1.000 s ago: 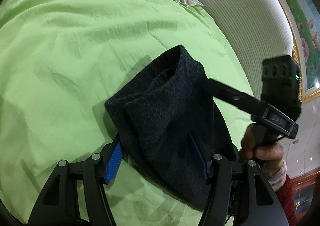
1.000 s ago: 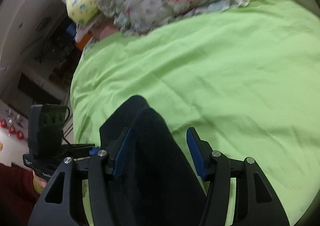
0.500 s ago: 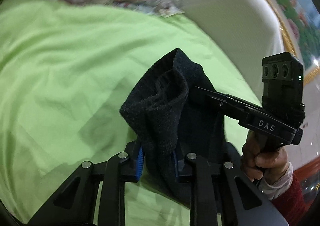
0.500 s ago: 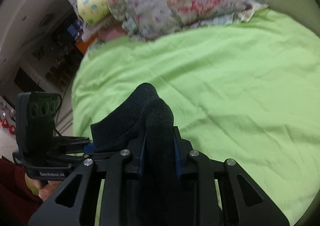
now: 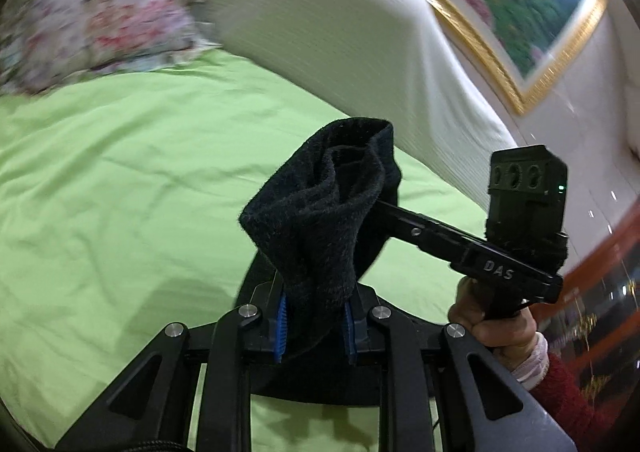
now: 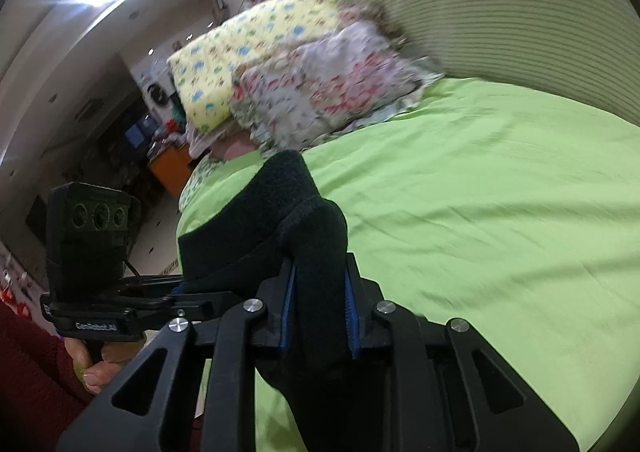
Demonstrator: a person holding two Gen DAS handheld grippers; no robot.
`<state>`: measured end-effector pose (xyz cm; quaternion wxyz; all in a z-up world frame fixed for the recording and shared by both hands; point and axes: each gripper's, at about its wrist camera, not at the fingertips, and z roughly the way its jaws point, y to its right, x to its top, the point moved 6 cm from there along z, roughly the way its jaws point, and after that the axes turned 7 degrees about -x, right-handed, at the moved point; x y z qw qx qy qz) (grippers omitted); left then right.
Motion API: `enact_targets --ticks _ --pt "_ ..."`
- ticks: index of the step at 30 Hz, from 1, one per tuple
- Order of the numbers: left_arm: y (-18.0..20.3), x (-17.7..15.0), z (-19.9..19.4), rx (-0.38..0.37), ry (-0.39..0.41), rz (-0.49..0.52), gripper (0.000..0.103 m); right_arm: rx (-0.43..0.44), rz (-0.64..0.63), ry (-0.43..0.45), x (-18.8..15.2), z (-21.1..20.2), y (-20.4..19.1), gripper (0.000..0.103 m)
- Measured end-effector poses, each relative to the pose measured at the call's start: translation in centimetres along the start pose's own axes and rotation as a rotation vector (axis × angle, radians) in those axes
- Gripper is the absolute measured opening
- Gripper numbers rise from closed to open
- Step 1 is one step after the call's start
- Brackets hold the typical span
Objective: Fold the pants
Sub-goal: 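Grasp the folded end with the left tool while the right tool grasps beside it, then fold the gripped end over onto the bundle with both tools, then release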
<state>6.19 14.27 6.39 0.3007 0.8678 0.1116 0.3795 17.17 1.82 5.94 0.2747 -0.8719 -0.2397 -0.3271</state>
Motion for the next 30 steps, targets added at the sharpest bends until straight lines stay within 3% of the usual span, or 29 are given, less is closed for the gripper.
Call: enact_targets --ticks 14,26,30 --pt "11.0 -6.6 6.1 -0.102 -0.166 0.217 0.019 -0.084 0.201 0.105 -8.0 -8.9 7.5 0.021" --pt "15.1 -11.2 10.6 -0.123 -0.282 0.33 0.019 -0.171 0.307 0.151 -13.0 -12.6 10.7 0.02" --pt "14.7 -12.1 10.9 -0.118 -0.303 0.365 0.019 -0.198 0.323 0.15 -13.8 -13.0 11.2 0.02"
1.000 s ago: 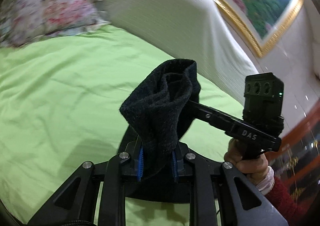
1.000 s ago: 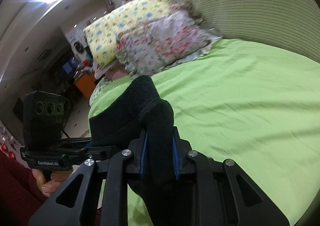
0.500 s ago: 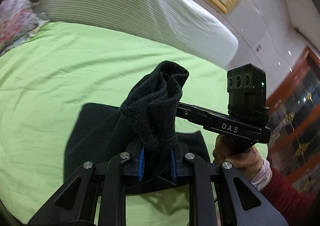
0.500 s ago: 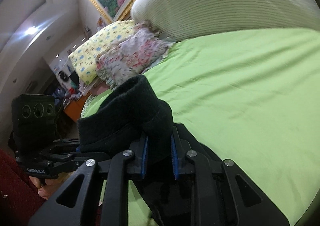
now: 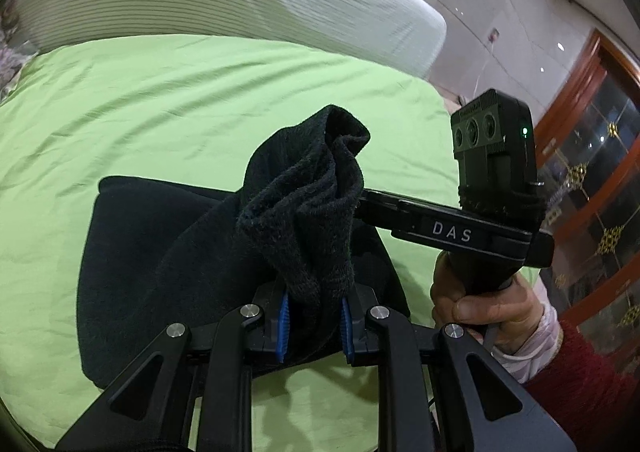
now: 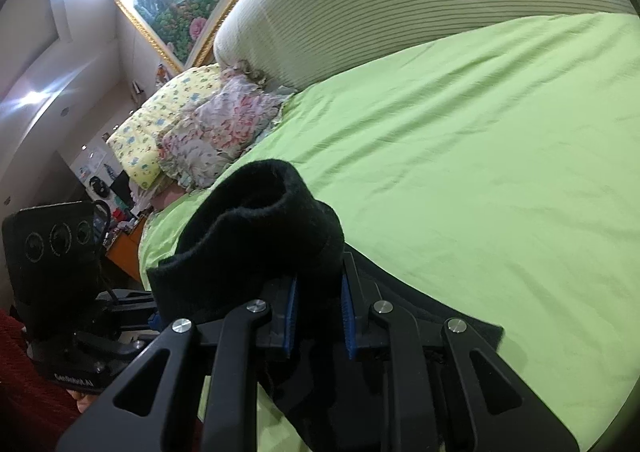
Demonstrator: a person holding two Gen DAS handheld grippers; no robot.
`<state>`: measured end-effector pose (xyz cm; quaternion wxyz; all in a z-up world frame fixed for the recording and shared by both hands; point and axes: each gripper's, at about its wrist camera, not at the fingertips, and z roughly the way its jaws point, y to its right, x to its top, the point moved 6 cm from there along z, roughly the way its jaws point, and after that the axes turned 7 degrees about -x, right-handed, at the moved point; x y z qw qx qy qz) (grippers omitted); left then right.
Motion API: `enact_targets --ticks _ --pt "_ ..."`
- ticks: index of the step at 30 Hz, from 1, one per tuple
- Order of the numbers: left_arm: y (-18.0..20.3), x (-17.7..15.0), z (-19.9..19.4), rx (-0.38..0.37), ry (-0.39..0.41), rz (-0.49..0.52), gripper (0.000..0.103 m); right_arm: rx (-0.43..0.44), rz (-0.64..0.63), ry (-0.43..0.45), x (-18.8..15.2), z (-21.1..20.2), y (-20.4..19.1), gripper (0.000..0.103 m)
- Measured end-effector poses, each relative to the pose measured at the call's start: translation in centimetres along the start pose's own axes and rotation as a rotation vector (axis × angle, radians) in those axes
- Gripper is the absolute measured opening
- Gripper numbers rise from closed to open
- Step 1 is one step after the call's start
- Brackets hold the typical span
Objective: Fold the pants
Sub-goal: 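Fold the gripped end over onto the bundle with both tools, then release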
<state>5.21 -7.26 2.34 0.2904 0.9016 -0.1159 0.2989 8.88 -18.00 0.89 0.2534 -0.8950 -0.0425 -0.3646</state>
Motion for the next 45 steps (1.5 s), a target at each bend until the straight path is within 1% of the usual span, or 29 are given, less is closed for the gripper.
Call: enact_targets --ticks 8,12,23,30,36,45 --pt "0.2 -0.6 2.2 0.014 -0.043 0.033 0.019 -0.064 0.021 -0.003 -0.8 -0.4 1.6 0.02" --pt "0.5 0.0 3.5 0.023 -0.06 0.034 0.019 -0.081 0.029 0.003 -1.0 -0.6 2.0 0.02" --pt "0.6 -0.1 4.4 0.051 -0.081 0.048 0.019 -0.123 0.005 0.006 -1.4 -0.6 2.2 0.019" --pt "1.1 0.0 5.5 0.074 -0.109 0.067 0.019 -0.177 -0.02 0.013 -1.8 -0.6 2.1 0.019" --pt "1.6 0.2 6.3 0.096 -0.116 0.074 0.02 -0.186 -0.019 0.022 -1.7 -0.9 2.6 0.019" --pt "1.8 0.1 6.8 0.108 -0.125 0.079 0.02 -0.206 -0.038 0.018 -1.6 -1.1 2.6 0.019"
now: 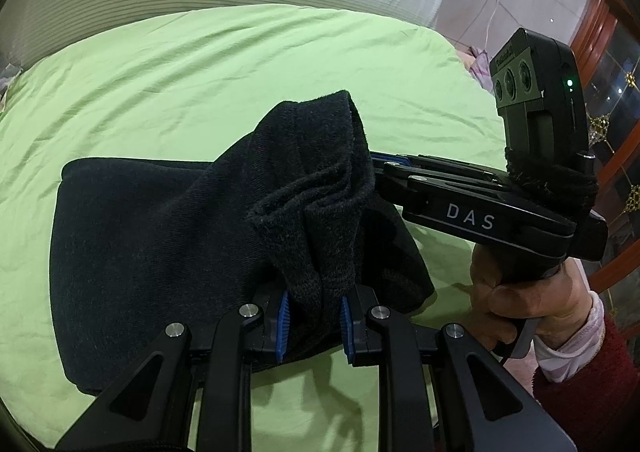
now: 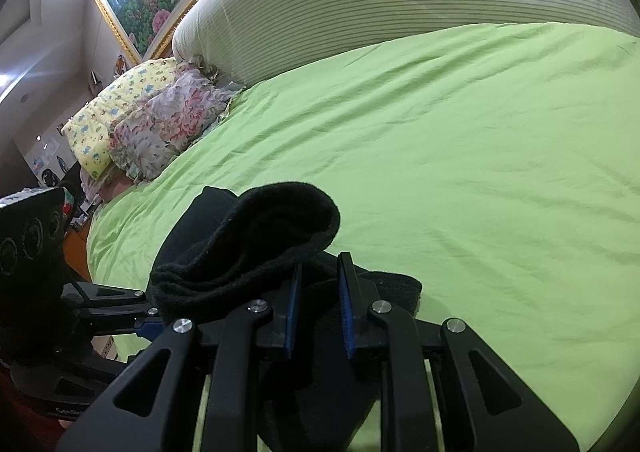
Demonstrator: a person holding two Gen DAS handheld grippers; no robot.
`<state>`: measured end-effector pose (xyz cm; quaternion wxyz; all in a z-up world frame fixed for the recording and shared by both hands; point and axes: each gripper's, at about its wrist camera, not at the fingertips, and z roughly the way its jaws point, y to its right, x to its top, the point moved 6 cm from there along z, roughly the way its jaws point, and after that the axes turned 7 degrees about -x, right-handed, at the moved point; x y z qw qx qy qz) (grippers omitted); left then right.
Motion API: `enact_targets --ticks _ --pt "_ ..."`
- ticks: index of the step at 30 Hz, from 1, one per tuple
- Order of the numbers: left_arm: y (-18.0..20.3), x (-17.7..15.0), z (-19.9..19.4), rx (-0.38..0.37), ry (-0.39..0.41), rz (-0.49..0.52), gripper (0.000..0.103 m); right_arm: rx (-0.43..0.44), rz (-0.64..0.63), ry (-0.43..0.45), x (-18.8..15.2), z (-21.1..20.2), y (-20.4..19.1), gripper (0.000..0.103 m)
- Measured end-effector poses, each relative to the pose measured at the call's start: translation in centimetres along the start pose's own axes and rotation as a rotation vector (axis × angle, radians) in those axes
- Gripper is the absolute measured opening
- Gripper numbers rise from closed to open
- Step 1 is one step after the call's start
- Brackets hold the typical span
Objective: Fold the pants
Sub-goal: 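Fold the gripped end over onto the bundle with both tools, then release, then grasp the bundle edge with the left tool while the right tool grasps beside it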
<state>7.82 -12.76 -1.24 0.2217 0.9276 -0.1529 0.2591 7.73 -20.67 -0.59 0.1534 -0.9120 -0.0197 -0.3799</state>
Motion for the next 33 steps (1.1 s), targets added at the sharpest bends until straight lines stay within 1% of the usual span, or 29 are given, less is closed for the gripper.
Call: enact_targets --ticks 3,4,5,6,9,10,11,12,13,14,16,22,25,29,33 --pt "0.5 -0.1 -0.1 -0.016 -0.009 0.007 0.029 -0.018 0.005 0.001 -0.1 -0.2 0.1 0.02" --pt "0.7 -0.1 -0.2 -0.022 -0.009 0.01 0.034 -0.022 0.006 0.001 0.0 -0.1 0.2 0.02" --pt "0.9 -0.1 -0.2 -0.031 -0.01 0.012 0.036 -0.036 0.005 0.001 0.0 -0.2 0.3 0.02" --pt "1.3 -0.1 -0.4 -0.052 -0.011 0.015 0.041 -0.055 0.004 0.0 0.0 -0.2 0.4 0.02" --pt "2.2 -0.3 -1.1 -0.068 -0.006 0.047 0.045 -0.103 0.008 -0.004 0.0 -0.6 0.7 0.021" --pt "2.5 -0.4 -1.3 -0.066 -0.008 0.06 0.047 -0.12 0.009 -0.003 0.1 -0.8 0.9 0.027" --pt "2.5 -0.5 -1.4 -0.067 -0.008 0.066 0.048 -0.166 0.007 0.002 0.1 -1.1 1.2 0.033" --pt "2.6 -0.7 -1.8 -0.071 -0.003 0.071 0.048 -0.199 0.005 0.006 0.1 -1.4 1.4 0.051" --pt "2.5 -0.7 -2.1 -0.071 0.0 0.071 0.049 -0.229 0.004 0.013 0.1 -1.7 1.7 0.061" --pt "2.4 -0.8 -2.4 -0.072 0.002 0.066 0.05 -0.245 0.007 0.022 0.1 -2.1 1.9 0.061" --pt "1.9 -0.8 -2.9 -0.076 0.008 0.051 0.053 -0.247 0.035 0.029 0.0 -2.7 2.4 0.061" --pt "-1.6 -0.7 -5.8 -0.065 0.059 -0.036 0.056 -0.283 0.104 0.073 0.0 -5.3 3.2 0.063" --pt "-3.7 -0.4 -6.8 -0.041 0.087 -0.084 0.059 -0.274 0.146 0.095 -0.1 -6.2 3.1 0.068" --pt "-7.2 -0.5 -7.9 -0.003 0.117 -0.163 0.06 -0.239 0.225 0.111 -0.3 -6.8 2.7 0.07" --pt "-9.7 -0.8 -8.0 0.024 0.129 -0.214 0.06 -0.246 0.26 0.133 -0.4 -6.8 1.6 0.071"
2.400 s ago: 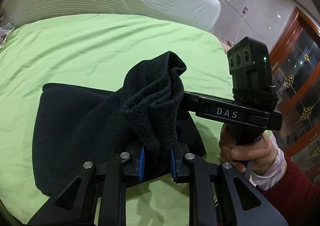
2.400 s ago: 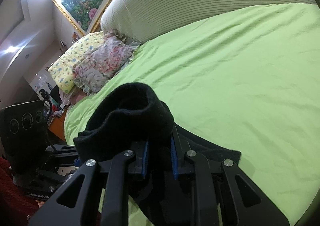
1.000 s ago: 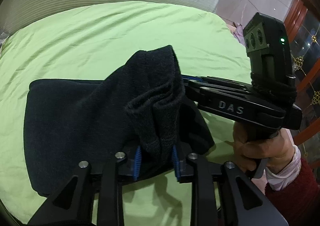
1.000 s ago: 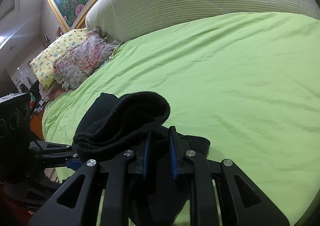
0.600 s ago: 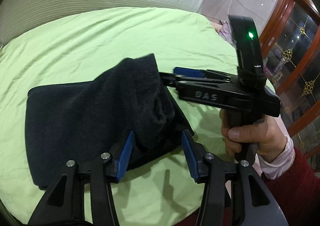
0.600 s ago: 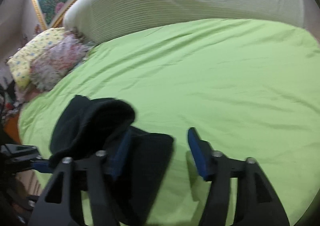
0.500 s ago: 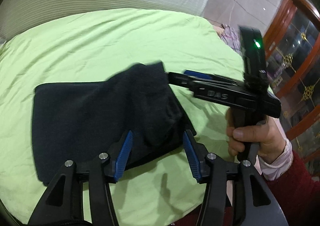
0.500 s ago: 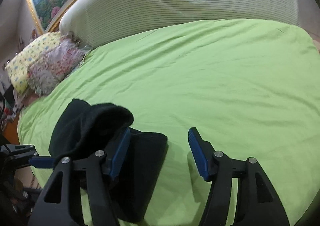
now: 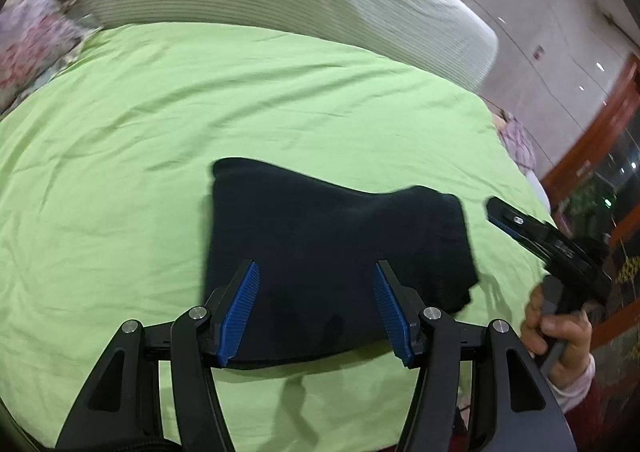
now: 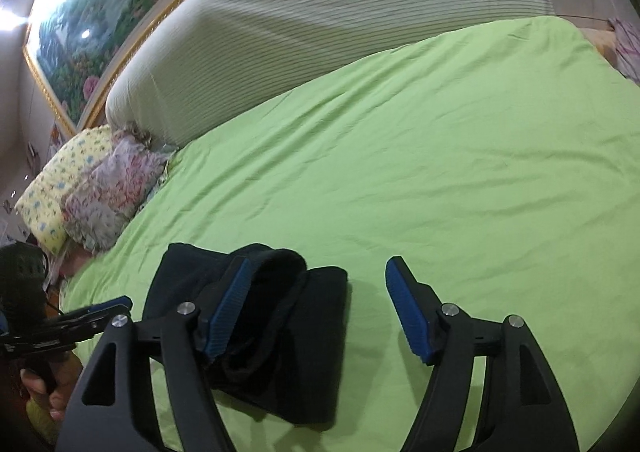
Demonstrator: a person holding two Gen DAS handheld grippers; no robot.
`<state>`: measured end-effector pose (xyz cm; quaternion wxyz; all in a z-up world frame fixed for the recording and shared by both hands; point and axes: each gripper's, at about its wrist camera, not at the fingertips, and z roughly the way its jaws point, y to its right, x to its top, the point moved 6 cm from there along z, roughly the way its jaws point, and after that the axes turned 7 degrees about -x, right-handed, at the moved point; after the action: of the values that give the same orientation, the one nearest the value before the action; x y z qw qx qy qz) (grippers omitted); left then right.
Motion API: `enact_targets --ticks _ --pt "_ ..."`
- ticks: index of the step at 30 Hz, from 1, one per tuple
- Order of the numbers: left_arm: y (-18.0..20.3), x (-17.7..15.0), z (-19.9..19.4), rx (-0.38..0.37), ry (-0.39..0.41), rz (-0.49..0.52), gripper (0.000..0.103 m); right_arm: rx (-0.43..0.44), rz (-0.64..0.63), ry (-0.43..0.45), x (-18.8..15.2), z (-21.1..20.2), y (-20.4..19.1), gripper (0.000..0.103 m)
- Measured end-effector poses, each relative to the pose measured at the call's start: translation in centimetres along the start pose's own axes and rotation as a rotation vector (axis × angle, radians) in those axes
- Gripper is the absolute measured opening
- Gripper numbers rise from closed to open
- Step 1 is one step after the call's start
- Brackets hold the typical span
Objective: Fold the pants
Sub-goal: 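Grasp the bundle edge with the left tool while the right tool grasps beside it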
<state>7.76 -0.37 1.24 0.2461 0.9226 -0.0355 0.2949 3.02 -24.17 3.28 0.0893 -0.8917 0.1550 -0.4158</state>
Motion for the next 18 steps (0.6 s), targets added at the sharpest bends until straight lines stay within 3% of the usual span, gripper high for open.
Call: enact_targets --ticks 9,18 --pt "-3.7 0.0 0.8 0.017 -0.009 -0.08 0.064 -0.005 0.02 -0.085 -2.4 2.1 -3.1 0.077" --pt "-5.5 0.2 2.0 -0.008 -0.034 -0.11 0.072 -0.069 0.069 -0.159 -4.6 3.5 -2.5 0.082"
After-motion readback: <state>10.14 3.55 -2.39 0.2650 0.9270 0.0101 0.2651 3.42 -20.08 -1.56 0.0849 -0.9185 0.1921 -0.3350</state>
